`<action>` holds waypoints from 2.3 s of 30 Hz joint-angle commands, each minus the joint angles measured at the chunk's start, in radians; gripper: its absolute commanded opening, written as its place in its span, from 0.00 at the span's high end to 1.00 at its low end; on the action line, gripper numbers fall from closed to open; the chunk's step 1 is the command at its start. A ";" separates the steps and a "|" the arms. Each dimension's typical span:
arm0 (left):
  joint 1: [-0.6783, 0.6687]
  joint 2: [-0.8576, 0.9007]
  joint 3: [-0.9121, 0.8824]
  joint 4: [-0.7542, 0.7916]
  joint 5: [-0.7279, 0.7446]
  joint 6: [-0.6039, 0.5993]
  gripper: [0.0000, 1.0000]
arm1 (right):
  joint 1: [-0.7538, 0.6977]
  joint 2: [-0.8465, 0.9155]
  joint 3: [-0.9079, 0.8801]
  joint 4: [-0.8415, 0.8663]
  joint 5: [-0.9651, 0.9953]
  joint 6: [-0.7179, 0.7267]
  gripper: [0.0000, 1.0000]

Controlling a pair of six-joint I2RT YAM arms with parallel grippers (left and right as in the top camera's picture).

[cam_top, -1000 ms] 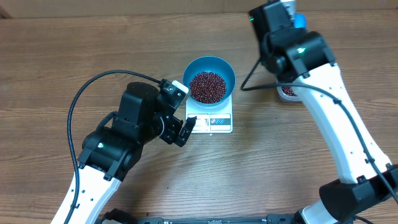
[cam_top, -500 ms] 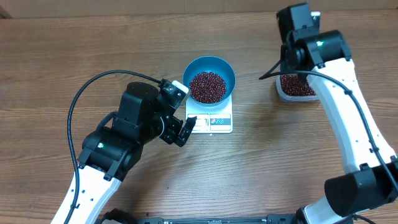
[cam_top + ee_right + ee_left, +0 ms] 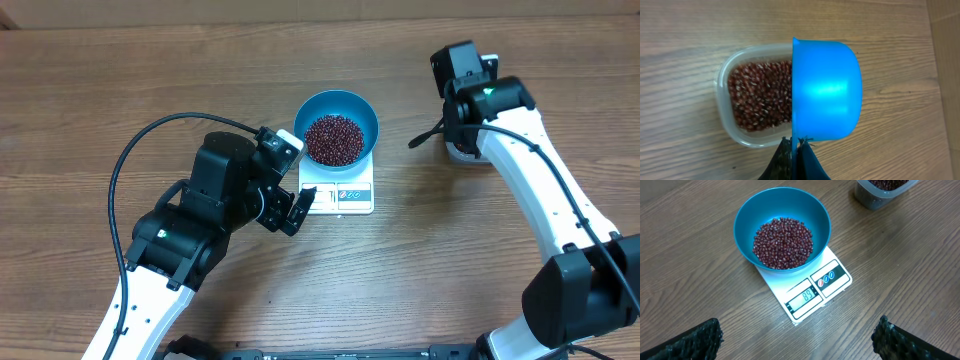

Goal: Scoop item into bowl and weigh 150g on scale
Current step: 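Move the empty blue scoop with the right gripper back to the bean tub, then dip the blue scoop into the red beans with the right gripper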

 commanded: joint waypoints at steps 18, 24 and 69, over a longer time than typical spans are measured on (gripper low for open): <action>0.004 0.002 -0.004 0.001 0.015 0.019 0.01 | -0.004 0.002 -0.172 0.208 0.100 -0.282 0.96; 0.004 0.002 -0.004 0.001 0.015 0.019 0.00 | -0.021 0.042 -0.172 0.208 0.098 -0.280 0.96; 0.004 0.002 -0.004 0.001 0.015 0.019 0.00 | -0.262 0.067 -0.172 0.223 -0.834 -0.251 0.96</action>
